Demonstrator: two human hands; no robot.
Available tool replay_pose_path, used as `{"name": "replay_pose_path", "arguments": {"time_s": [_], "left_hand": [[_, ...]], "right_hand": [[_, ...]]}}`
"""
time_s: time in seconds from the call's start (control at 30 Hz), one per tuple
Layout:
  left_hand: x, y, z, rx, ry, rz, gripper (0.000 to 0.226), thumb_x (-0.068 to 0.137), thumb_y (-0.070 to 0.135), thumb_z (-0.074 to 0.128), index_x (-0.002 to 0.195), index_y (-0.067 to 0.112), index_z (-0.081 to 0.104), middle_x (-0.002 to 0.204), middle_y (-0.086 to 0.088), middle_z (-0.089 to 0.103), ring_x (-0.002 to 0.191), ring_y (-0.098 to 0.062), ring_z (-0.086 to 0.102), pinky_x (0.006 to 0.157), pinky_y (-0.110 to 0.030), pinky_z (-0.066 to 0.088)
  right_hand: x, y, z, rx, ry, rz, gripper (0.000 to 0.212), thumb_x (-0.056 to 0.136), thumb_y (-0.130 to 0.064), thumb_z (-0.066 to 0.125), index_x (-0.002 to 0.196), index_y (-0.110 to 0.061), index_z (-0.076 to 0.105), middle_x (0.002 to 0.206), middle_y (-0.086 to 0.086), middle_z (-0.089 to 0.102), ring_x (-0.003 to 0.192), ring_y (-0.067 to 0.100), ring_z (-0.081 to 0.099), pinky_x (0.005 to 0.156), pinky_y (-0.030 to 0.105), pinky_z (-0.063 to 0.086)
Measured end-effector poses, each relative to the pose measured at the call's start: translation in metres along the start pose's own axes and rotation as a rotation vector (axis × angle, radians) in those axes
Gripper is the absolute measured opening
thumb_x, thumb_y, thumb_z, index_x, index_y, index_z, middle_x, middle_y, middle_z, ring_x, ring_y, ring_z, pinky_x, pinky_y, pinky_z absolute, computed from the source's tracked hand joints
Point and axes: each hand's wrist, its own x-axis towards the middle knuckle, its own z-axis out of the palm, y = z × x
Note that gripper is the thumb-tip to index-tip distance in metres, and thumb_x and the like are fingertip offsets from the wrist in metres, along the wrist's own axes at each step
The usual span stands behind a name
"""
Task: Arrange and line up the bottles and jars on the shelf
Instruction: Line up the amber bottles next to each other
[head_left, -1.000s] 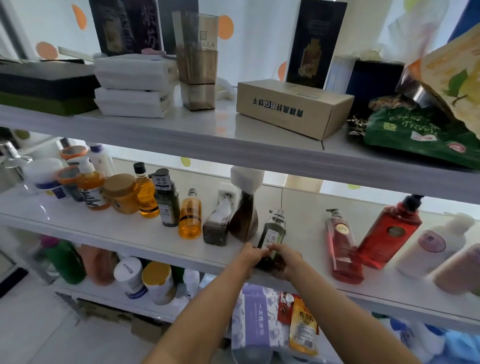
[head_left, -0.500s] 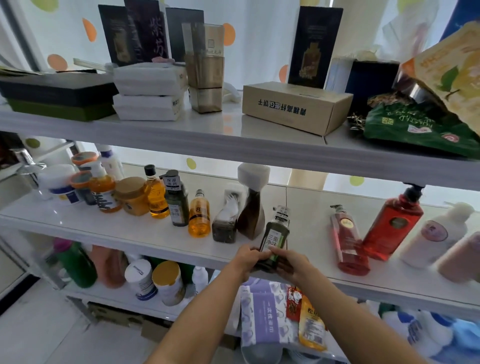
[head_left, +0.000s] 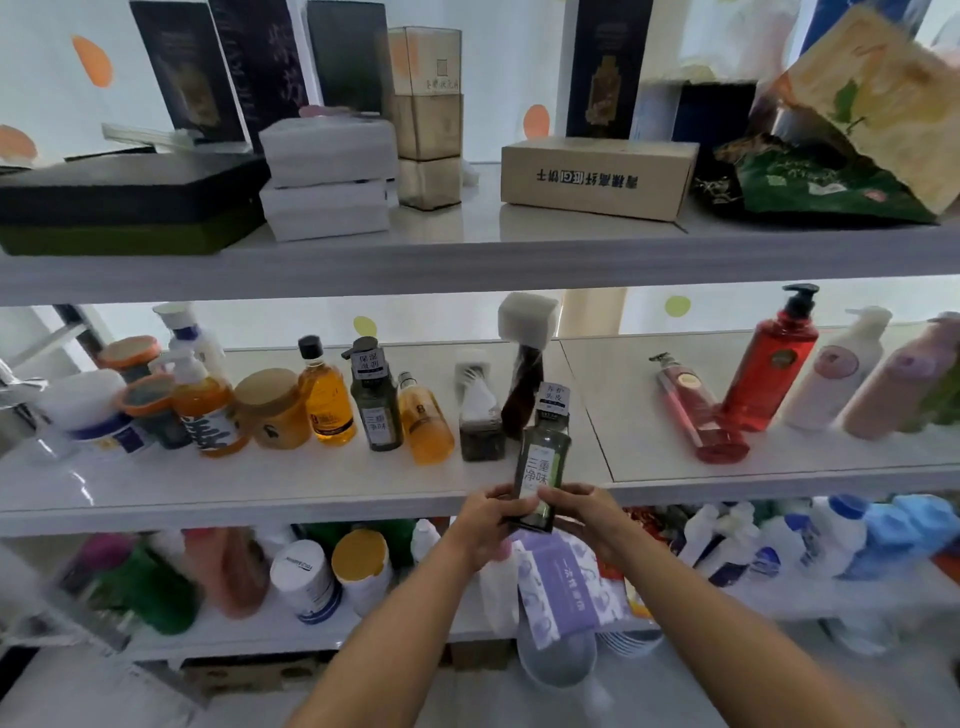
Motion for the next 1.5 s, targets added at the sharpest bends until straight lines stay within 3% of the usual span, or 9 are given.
{"name": "replay_pose_path", "arguments": {"time_s": [0.17, 0.3, 0.4, 0.5, 0.63, 0.77, 0.97, 1.13, 1.5], "left_hand": [[-0.015, 0.022, -0.025, -0.045, 0.061, 0.066, 0.032, 0.087, 0.002, 0.061, 0.118, -0.001, 0.058, 0.107, -0.019, 0.068, 0.096, -0.029, 0.067, 0.082, -0.034, 0.057], [-0.021, 0.042, -0.038, -0.049, 0.143, 0.113, 0.028, 0.087, 0.005, 0.061, 0.115, 0.002, 0.06, 0.104, -0.015, 0.068, 0.091, -0.025, 0.067, 0.064, -0.025, 0.056], [-0.019, 0.056, -0.044, -0.071, 0.19, 0.128, 0.03, 0.087, 0.005, 0.061, 0.117, 0.002, 0.058, 0.11, -0.016, 0.065, 0.098, -0.027, 0.064, 0.069, -0.028, 0.057], [-0.011, 0.074, -0.041, -0.113, 0.258, 0.132, 0.025, 0.088, 0.002, 0.06, 0.113, 0.0, 0.058, 0.101, -0.015, 0.066, 0.091, -0.026, 0.064, 0.066, -0.029, 0.06], [0.008, 0.097, -0.032, -0.12, 0.356, 0.119, 0.03, 0.085, 0.001, 0.063, 0.115, -0.004, 0.058, 0.092, -0.013, 0.066, 0.084, -0.023, 0.063, 0.073, -0.03, 0.057], [0.024, 0.105, -0.022, -0.153, 0.385, 0.11, 0.028, 0.086, 0.0, 0.062, 0.112, -0.004, 0.057, 0.093, -0.015, 0.065, 0.085, -0.025, 0.063, 0.074, -0.034, 0.056], [0.04, 0.099, -0.018, -0.164, 0.454, 0.068, 0.024, 0.085, 0.003, 0.065, 0.107, -0.002, 0.058, 0.091, -0.015, 0.067, 0.085, -0.026, 0.065, 0.074, -0.034, 0.056], [0.046, 0.099, -0.01, -0.18, 0.483, 0.102, 0.016, 0.085, 0.003, 0.064, 0.1, -0.001, 0.06, 0.098, -0.017, 0.067, 0.093, -0.029, 0.065, 0.085, -0.038, 0.055], [0.078, 0.084, 0.046, -0.13, 0.502, 0.118, 0.033, 0.084, 0.003, 0.066, 0.115, 0.003, 0.055, 0.109, -0.018, 0.065, 0.099, -0.031, 0.064, 0.077, -0.037, 0.057]], "right_hand": [[0.002, -0.013, 0.04, -0.026, -0.039, -0.024, 0.029, 0.081, -0.013, 0.072, 0.106, -0.001, 0.062, 0.099, 0.013, 0.069, 0.086, 0.023, 0.07, 0.07, 0.024, 0.057], [0.017, -0.022, 0.067, -0.108, -0.024, -0.06, 0.041, 0.077, -0.02, 0.076, 0.11, 0.0, 0.064, 0.1, 0.011, 0.071, 0.089, 0.023, 0.07, 0.078, 0.028, 0.057], [0.029, -0.028, 0.079, -0.126, -0.023, -0.085, 0.039, 0.081, -0.023, 0.073, 0.111, 0.0, 0.063, 0.098, 0.01, 0.069, 0.085, 0.02, 0.068, 0.07, 0.024, 0.057], [0.05, -0.036, 0.079, -0.158, 0.2, -0.161, 0.039, 0.08, -0.027, 0.074, 0.107, -0.001, 0.063, 0.1, 0.012, 0.068, 0.085, 0.022, 0.064, 0.075, 0.03, 0.056], [0.083, -0.057, 0.057, -0.357, 0.59, -0.232, 0.053, 0.073, -0.019, 0.08, 0.115, -0.009, 0.049, 0.124, 0.011, 0.049, 0.112, 0.028, 0.052, 0.095, 0.04, 0.049], [0.109, -0.075, 0.044, -0.615, 0.451, -0.186, 0.078, 0.071, -0.013, 0.081, 0.136, -0.015, 0.038, 0.138, 0.012, 0.041, 0.13, 0.03, 0.038, 0.107, 0.041, 0.039], [0.13, -0.077, 0.036, -0.744, 0.327, -0.22, 0.081, 0.067, -0.013, 0.081, 0.135, -0.016, 0.038, 0.132, 0.01, 0.049, 0.125, 0.031, 0.045, 0.104, 0.04, 0.042], [0.137, -0.074, 0.029, -0.813, 0.303, -0.235, 0.059, 0.07, -0.022, 0.077, 0.119, -0.014, 0.043, 0.116, 0.01, 0.058, 0.105, 0.03, 0.059, 0.085, 0.044, 0.052], [0.115, -0.087, -0.04, -0.868, 0.611, -0.172, 0.07, 0.071, -0.04, 0.074, 0.123, -0.011, 0.038, 0.123, 0.014, 0.046, 0.118, 0.033, 0.046, 0.087, 0.044, 0.048]]}}
